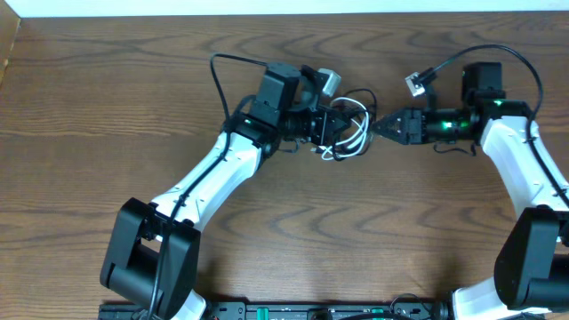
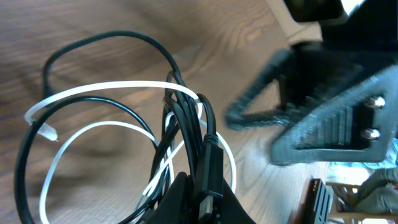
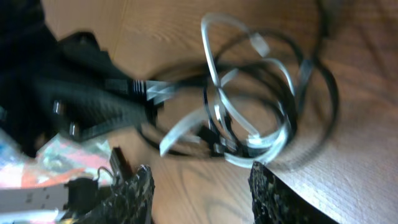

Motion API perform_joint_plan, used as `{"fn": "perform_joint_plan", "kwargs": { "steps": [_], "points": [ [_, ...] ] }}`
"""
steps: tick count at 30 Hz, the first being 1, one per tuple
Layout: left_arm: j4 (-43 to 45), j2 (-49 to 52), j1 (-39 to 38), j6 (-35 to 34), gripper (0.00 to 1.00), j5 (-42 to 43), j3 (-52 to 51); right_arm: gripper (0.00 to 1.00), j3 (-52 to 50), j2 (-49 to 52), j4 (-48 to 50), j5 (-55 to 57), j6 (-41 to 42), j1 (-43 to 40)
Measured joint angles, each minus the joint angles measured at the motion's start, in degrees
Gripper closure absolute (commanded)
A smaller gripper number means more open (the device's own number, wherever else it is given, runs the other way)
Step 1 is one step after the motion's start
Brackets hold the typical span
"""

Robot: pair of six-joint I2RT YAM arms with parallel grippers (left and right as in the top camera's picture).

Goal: Untangle cables

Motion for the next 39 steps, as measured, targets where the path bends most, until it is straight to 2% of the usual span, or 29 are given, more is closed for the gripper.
{"fn": "perform_joint_plan", "kwargs": {
  "steps": [7,15,18,21,23,32,39],
  "points": [
    [0.63,0.0,-1.46,0.0,0.92,-0.02,0.0,0.59,0.0,0.0,3.1,5.29,6.95,4.0],
    [1.38,0.0,-1.36,0.02,0.92,-0.17,0.0,0.6,0.0,0.0,3.23,9.4,9.53,4.83],
    [1.4,-0.04,-1.36,0.02,0.93,-0.17,0.0,0.69,0.0,0.0,3.23,10.05,9.88,4.83],
    [1.42,-0.44,-1.36,0.02,0.92,-0.2,0.0,0.84,0.0,0.0,3.21,11.34,10.75,4.83],
    [1.68,-0.9,-1.36,0.02,0.93,-0.2,0.0,0.99,0.0,0.0,3.17,12.04,11.43,4.83],
    [2.93,-2.67,-0.2,0.17,0.92,-0.15,0.0,0.99,0.0,0.0,0.35,16.81,12.76,4.83],
    [2.91,-2.67,6.62,-0.09,0.92,-0.09,-0.02,0.99,0.0,0.0,-7.13,28.52,15.19,4.94]
  ]
}}
